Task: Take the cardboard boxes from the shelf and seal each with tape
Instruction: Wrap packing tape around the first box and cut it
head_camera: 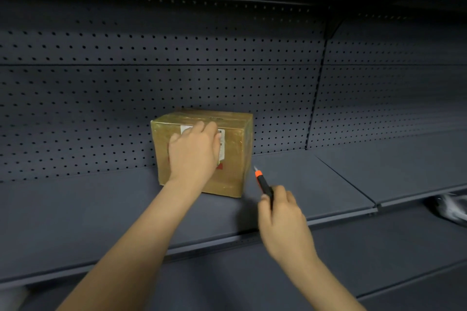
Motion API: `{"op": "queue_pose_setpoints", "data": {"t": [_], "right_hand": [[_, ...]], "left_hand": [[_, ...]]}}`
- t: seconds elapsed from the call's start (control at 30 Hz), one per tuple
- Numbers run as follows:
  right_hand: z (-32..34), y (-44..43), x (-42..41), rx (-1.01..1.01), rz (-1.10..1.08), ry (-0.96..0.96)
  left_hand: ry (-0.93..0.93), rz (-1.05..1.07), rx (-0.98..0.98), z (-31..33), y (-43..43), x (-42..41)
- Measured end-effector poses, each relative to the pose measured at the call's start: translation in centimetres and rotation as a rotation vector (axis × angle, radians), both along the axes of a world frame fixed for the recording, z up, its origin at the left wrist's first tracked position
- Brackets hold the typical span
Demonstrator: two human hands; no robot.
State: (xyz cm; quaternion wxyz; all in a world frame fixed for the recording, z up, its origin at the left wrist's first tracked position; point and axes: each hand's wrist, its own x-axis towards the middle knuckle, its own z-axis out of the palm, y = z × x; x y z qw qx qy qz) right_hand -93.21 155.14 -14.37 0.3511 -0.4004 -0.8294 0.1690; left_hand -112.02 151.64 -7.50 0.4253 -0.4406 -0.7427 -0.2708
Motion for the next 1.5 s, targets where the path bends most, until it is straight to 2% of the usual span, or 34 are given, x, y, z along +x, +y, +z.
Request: {"op": "queue_pose_setpoints", "data": {"t": [0.07, 0.13, 0.23, 0.3, 0.4, 0.47, 0.57, 0.6, 0.63, 0.7, 0.8, 0.9, 1.07, 1.13, 1.23, 1.37, 1.5], "right_hand": [[0.0, 2.0, 0.6, 0.06, -0.062, 0.036], [0.1, 4.5, 0.6, 0.078, -0.123, -0.01], [-0.2, 7.9, -0.2, 0.113, -0.179, -0.325], [-0.4, 9.4, -1.1, 0.094, -0.141, -0.548], [-0.7, 10.4, -2.0, 0.014, -0.08, -0.671], [-0.3, 10.3, -2.2, 0.04, -0.089, -0.566], [2.3, 9.0, -2.6, 0.225, 0.073, 0.087], [3.7, 8.4, -3.2, 0.269, 0.184, 0.22], [4.9, 8.0, -3.9, 0.314, 0.283, 0.259], [6.3, 7.9, -5.9, 0.356, 0.424, 0.196], [6.2, 8.6, -8.5, 0.374, 0.519, 0.142], [5.1, 9.4, -9.2, 0.412, 0.524, 0.261], [4.6, 9.5, -9.0, 0.44, 0.547, 0.288], [4.6, 9.9, -8.7, 0.428, 0.538, 0.295], [4.8, 10.0, -8.6, 0.409, 0.526, 0.3], [5.1, 9.7, -9.1, 0.385, 0.536, 0.341], [5.2, 9.8, -9.3, 0.349, 0.514, 0.417]], "left_hand": [[-0.004, -0.008, 0.003, 0.0, -0.1, 0.0], [-0.013, -0.019, 0.005, 0.0, -0.2, 0.0], [-0.022, -0.028, 0.005, 0.0, -0.3, 0.0], [-0.018, -0.026, 0.004, -0.1, -0.2, 0.1], [-0.019, -0.024, 0.006, -0.2, -0.3, 0.1], [-0.02, -0.023, 0.008, -0.3, -0.4, 0.0], [-0.011, -0.026, 0.009, -0.4, -0.5, -0.1], [-0.007, -0.024, 0.008, -0.4, -0.5, -0.1], [-0.005, -0.021, 0.005, -0.3, -0.5, -0.1], [0.0, -0.013, -0.006, -0.2, -0.6, 0.0], [0.013, 0.005, -0.018, 0.0, -0.8, 0.0], [0.022, 0.029, -0.028, 0.1, -1.1, -0.2], [0.04, 0.056, -0.107, -0.1, -1.3, 0.2], [-0.026, 0.136, -0.126, 0.4, -2.3, -0.8], [-0.14, 0.226, -0.013, 1.2, -5.5, -3.4], [-0.166, 0.111, 0.022, 1.1, -7.2, -2.1], [-0.269, -0.019, -0.01, 0.3, -6.4, -0.4]]}}
